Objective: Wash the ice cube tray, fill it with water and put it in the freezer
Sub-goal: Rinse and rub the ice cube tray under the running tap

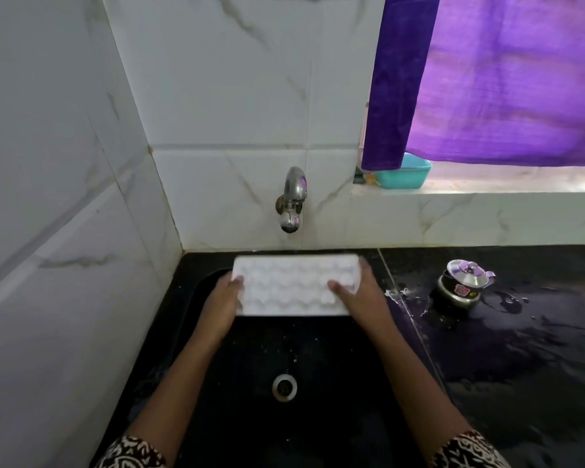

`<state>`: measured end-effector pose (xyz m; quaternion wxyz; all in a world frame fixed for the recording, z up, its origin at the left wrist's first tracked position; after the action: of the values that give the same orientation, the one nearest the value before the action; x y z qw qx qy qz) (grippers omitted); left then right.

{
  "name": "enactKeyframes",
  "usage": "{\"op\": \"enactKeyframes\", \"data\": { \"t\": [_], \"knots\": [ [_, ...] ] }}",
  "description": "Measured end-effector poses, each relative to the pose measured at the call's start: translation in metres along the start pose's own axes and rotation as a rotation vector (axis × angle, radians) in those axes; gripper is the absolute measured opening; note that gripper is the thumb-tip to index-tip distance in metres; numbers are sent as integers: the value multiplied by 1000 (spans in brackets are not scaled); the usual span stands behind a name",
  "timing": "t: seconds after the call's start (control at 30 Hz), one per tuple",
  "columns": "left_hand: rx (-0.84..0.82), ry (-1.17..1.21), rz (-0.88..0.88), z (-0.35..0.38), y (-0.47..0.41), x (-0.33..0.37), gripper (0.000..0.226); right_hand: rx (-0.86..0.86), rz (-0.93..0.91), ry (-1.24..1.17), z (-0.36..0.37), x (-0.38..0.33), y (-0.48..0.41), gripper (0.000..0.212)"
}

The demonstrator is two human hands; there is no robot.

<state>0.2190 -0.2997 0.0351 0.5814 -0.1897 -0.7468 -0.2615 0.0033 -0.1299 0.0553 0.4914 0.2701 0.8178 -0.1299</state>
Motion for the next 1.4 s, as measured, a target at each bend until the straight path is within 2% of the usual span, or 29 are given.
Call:
{"op": "enactKeyframes", "data": {
  "t": [0.07, 0.1, 0.13, 0.17, 0.23, 0.27, 0.3, 0.4, 0.47, 0.5, 0.53, 0.57, 0.6, 0.67, 0.7, 0.73, 0.8, 0.87, 1.0, 1.1, 1.17, 1.23, 1.33, 1.4],
  "knots": [
    [102, -27, 279, -6, 16, 14, 46, 141, -188, -106, -3, -15, 13, 88],
    [157, -57, 339, -7, 20, 7, 56, 169, -215, -120, 5, -11, 18, 88],
    [175, -109, 314, -6, 19, -6, 62, 162, -175, -98, 16, 0, 21, 88],
    [119, -183, 198, -2, 15, -25, 63, 95, -65, -46, 29, 14, 23, 88],
    [-136, -358, -214, 11, 9, -69, 55, -187, 319, 137, 59, 50, 29, 89],
    [-218, -369, -355, 13, 11, -84, 51, -267, 469, 184, 65, 62, 35, 90],
    [-220, -309, -384, 12, 12, -87, 47, -266, 498, 192, 64, 63, 37, 90],
    [21, -198, -97, -5, 17, -54, 48, -60, 202, 135, 39, 27, 34, 88],
    [158, -193, 192, -10, 34, -22, 54, 109, -41, 53, 24, 1, 42, 88],
    [197, -183, 313, -10, 42, -15, 56, 192, -129, 24, 21, -7, 50, 86],
    [200, -203, 348, -9, 45, -19, 59, 240, -159, 35, 24, -8, 56, 85],
    [155, -258, 277, -6, 43, -28, 61, 234, -110, 84, 30, -1, 59, 86],
    [37, -344, 93, -2, 36, -43, 61, 143, 33, 176, 41, 13, 58, 90],
    [-285, -517, -390, 8, 33, -82, 53, -199, 465, 359, 69, 55, 62, 96],
    [-314, -559, -496, 7, 38, -91, 51, -281, 574, 371, 76, 67, 68, 98],
    [-257, -568, -501, 4, 39, -93, 52, -271, 581, 356, 77, 72, 68, 99],
    [-102, -449, -382, 0, 41, -89, 49, -166, 491, 295, 70, 67, 67, 96],
    [-67, -280, -230, 7, 45, -77, 46, -100, 384, 168, 60, 60, 69, 85],
    [-26, 72, 14, 36, 61, -43, 51, 48, 168, -469, 27, 38, 85, 54],
    [-81, 114, 122, 66, 76, -23, 76, 104, 112, -833, -6, 35, 97, 43],
    [-143, 258, 138, 89, 85, -9, 97, 126, 102, -1026, -32, 41, 103, 43],
    [-211, 429, 165, 117, 90, 3, 94, 174, 58, -1190, -65, 53, 111, 35],
    [-258, 566, 215, 165, 94, 12, 67, 279, -17, -1227, -116, 75, 127, 15],
    [-263, 466, 264, 204, 99, 13, 65, 332, -16, -1138, -146, 99, 136, 7]
  ]
}}
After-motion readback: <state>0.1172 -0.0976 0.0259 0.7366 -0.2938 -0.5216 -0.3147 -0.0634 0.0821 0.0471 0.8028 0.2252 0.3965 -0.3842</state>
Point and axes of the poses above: each hand's wrist, its own y-axis away from the middle knuckle, its own z-axis out of the palm, x = y × z, the point moved 5 cm from there along -y, towards the middle knuckle, and after that the axes turned 15 degrees about -x, right-handed, at the moved point
